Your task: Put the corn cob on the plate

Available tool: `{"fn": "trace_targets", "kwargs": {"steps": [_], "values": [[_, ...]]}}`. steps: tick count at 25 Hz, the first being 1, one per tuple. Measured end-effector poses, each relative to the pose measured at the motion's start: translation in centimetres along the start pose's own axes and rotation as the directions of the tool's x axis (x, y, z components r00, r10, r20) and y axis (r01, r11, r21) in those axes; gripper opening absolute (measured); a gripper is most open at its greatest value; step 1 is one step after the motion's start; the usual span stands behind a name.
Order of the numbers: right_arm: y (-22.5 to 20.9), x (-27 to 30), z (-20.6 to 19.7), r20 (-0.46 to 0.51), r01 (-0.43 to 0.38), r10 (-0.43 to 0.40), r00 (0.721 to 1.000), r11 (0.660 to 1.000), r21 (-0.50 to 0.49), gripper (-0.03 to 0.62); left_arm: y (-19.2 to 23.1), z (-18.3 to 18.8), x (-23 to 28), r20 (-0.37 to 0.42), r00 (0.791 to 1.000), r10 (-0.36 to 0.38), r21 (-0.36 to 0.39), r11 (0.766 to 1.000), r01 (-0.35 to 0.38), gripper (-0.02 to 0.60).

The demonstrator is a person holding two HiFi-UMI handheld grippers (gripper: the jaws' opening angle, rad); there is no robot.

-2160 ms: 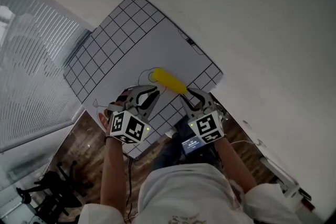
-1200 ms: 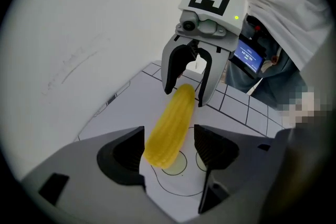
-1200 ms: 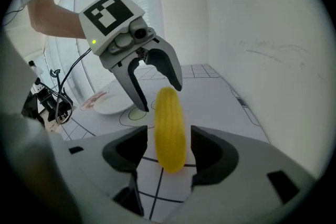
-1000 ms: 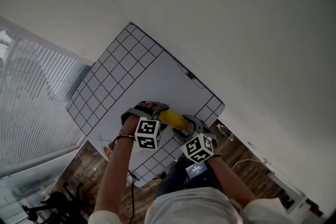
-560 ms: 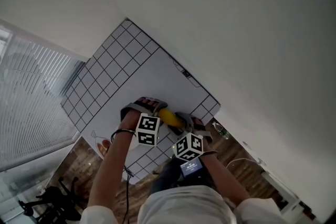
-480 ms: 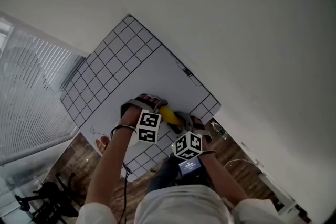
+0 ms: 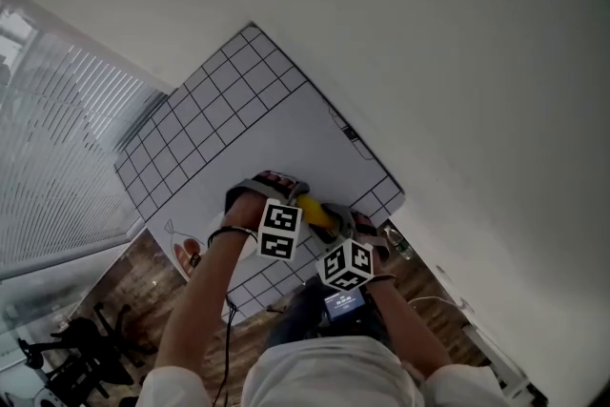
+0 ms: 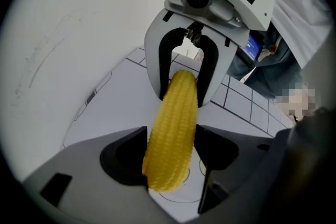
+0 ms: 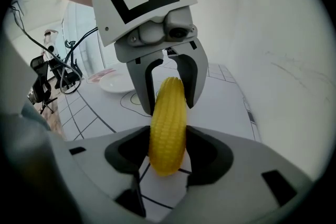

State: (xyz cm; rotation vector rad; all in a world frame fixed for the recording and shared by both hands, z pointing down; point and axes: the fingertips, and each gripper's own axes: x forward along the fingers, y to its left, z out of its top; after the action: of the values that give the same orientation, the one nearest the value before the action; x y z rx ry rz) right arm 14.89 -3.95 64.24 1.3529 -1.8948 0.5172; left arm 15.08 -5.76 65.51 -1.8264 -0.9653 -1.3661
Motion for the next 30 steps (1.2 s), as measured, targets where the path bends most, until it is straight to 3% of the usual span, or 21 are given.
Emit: {"fn": "trace_targets", "kwargs": {"steps": [7, 13, 21, 24, 30], "values": [[0.3, -0.7, 1.9, 0.027, -0.007, 0.008, 1.000, 0.999, -0.048, 0.218, -0.2, -0.7, -2.0, -0.031, 0.999, 0.028, -0.036, 0.999, -0.029, 0.287], [1.5, -1.7, 5.6, 0.056, -0.044, 0.052, 0.997, 0.990, -0.136, 0.218, -1.2, -2.4, -5.4, -0.061, 0.996, 0.064, -0.120, 0.990, -0.071, 0.287], [5.7, -3.1, 10.2, 0.064, -0.101, 0.124, 0.990, 0.954, -0.283, 0.218, -5.2, -4.9, -10.0, -0.086, 0.989, 0.119, -0.253, 0.957, -0.138, 0.287], [6.9, -4.1, 11.7, 0.067, -0.133, 0.167, 0.984, 0.925, -0.355, 0.218, -6.5, -5.3, -11.8, -0.104, 0.983, 0.154, -0.322, 0.930, -0.180, 0.287], [11.1, -1.2, 14.0, 0.043, -0.210, 0.271, 0.962, 0.829, -0.518, 0.218, -10.5, -9.7, -12.1, -0.161, 0.966, 0.201, -0.489, 0.834, -0.255, 0.287]]}}
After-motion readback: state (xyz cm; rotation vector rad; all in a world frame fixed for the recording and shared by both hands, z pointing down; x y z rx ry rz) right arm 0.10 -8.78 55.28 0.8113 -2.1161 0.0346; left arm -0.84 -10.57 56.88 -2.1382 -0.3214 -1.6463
